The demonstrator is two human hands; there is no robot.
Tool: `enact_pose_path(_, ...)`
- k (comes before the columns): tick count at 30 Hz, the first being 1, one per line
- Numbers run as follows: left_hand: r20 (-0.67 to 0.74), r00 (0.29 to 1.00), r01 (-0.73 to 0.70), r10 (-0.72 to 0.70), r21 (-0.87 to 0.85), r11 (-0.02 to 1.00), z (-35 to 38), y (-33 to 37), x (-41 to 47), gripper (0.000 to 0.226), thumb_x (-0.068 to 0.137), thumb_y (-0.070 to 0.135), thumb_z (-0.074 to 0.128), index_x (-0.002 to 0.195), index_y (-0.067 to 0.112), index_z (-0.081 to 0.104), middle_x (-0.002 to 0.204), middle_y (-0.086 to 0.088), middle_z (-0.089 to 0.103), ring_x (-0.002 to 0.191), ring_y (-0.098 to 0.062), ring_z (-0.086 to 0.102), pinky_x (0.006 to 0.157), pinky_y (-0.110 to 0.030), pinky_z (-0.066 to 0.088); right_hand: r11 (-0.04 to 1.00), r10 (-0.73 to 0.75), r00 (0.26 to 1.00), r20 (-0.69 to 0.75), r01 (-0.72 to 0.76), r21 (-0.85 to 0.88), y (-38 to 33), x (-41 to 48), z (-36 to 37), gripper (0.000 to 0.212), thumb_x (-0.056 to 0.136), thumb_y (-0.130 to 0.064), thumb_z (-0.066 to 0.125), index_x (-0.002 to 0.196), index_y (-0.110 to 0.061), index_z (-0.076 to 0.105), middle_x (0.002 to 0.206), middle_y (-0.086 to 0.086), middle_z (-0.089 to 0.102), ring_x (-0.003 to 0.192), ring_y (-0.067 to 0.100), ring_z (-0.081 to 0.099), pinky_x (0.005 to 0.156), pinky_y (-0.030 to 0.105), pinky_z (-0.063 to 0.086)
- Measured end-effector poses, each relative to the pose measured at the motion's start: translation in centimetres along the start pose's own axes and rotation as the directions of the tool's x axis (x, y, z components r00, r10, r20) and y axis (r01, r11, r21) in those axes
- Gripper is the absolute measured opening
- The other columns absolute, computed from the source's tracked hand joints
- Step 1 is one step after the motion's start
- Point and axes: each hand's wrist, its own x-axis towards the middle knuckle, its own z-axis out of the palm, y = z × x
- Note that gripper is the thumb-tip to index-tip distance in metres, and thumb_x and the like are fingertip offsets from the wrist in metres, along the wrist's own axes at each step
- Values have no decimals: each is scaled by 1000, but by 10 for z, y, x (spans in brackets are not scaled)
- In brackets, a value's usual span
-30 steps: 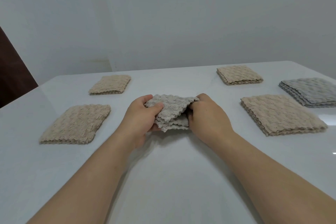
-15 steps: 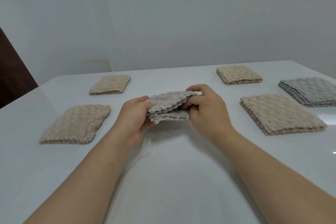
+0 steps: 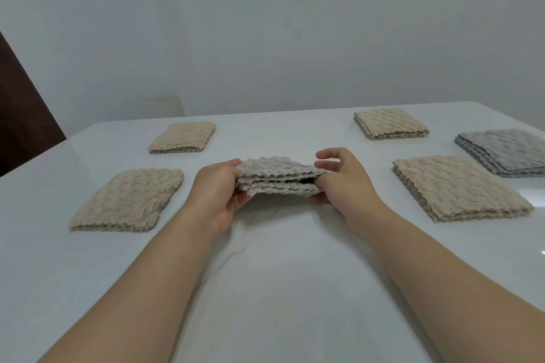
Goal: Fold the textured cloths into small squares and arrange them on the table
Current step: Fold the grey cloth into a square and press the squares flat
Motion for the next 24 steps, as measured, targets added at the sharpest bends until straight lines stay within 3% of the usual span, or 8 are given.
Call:
enact_pose_path(3, 21, 996, -87, 86, 34, 996, 1, 2, -2, 45, 92, -8, 45, 125, 15, 66, 114, -15, 72, 90, -29, 66, 72, -38, 55, 951, 162, 970, 181, -203, 233, -5, 2, -6, 56, 78, 10, 57, 124, -22, 54, 127, 18, 63, 100, 37, 72, 90, 53, 59)
enact_pose_path(7, 173, 956, -257, 237, 102, 961, 7, 5, -13, 50, 92, -7, 49, 125, 24, 67, 122, -8, 68, 84, -21, 70, 53, -25, 53, 804, 261, 849, 459, -454, 383, -18, -2, -19, 55, 73, -14, 55, 127, -4, 54, 131, 21, 63, 107, 41, 67, 98, 55, 53)
enact_pose_path(11, 255, 901, -383, 352, 83, 920, 5, 4, -13, 53, 91, -8, 52, 124, 29, 69, 143, 4, 58, 112, -36, 65, 67, -23, 53, 769, 311, 844, 438, -494, 406, -22, 2, -28, 74, 87, -47, 63, 141, 1, 47, 133, 26, 62, 116, 46, 65, 103, 56, 49)
enact_pose_path(13, 305, 869, -434, 391, 86, 897, 5, 4, -15, 54, 89, -6, 54, 124, 32, 70, 146, 10, 55, 123, -39, 58, 75, -25, 51, 805, 355, 848, 394, -491, 333, -23, -1, -26, 81, 89, -62, 61, 134, 5, 53, 125, 26, 67, 112, 44, 68, 99, 50, 53)
enact_pose_path(17, 355, 832, -488, 427, 102, 867, 8, 3, -22, 56, 93, -14, 46, 123, 29, 67, 130, 20, 61, 86, 3, 67, 66, -11, 50, 899, 336, 908, 249, -388, 203, -23, -5, -15, 58, 94, -57, 60, 120, -5, 68, 107, 16, 76, 97, 34, 75, 87, 44, 58)
enact_pose_path(18, 358, 834, -479, 419, 92, 873, 8, 2, -21, 56, 93, -15, 45, 123, 28, 66, 123, 23, 64, 87, 7, 68, 68, -12, 52, 926, 307, 934, 184, -338, 168, -21, -5, -12, 52, 95, -54, 62, 116, -7, 69, 102, 14, 78, 93, 31, 76, 86, 44, 59)
enact_pose_path(21, 345, 851, -458, 397, 114, 882, 9, -3, -14, 52, 94, -8, 49, 120, 32, 68, 135, 14, 62, 110, -2, 67, 82, -24, 56, 983, 110, 994, -18, -111, -149, -18, -7, -6, 52, 101, -54, 50, 99, -6, 70, 92, 10, 77, 90, 27, 73, 84, 37, 57)
enact_pose_path(24, 292, 848, -514, 442, 251, 820, 12, -11, -13, 30, 101, 21, 59, 127, 34, 64, 139, 10, 59, 103, -4, 64, 88, -23, 52, 853, -157, 985, -68, 101, -512, -15, -12, -1, 46, 107, -51, 32, 92, -13, 54, 84, -1, 59, 81, 18, 56, 66, 31, 36)
